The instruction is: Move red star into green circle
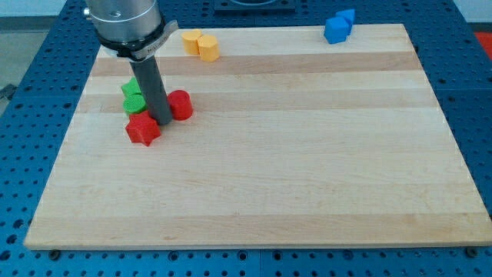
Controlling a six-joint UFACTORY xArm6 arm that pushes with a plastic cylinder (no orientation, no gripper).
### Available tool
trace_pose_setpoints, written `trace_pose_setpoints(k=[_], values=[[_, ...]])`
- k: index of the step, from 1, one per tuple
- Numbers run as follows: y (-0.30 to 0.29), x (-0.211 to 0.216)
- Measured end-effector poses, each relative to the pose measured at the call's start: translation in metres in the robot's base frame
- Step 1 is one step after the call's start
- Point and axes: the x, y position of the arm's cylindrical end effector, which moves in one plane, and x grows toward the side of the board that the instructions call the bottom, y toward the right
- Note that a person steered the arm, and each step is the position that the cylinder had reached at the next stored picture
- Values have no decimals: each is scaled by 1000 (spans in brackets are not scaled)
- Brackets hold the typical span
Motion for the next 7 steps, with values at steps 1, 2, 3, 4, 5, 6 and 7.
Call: trace_pose_setpoints(k=[1, 2, 3, 4, 5, 6, 7], values=[[16, 7], [48, 31], [48, 32], [6, 55], [2, 57], [2, 56], [-5, 26]])
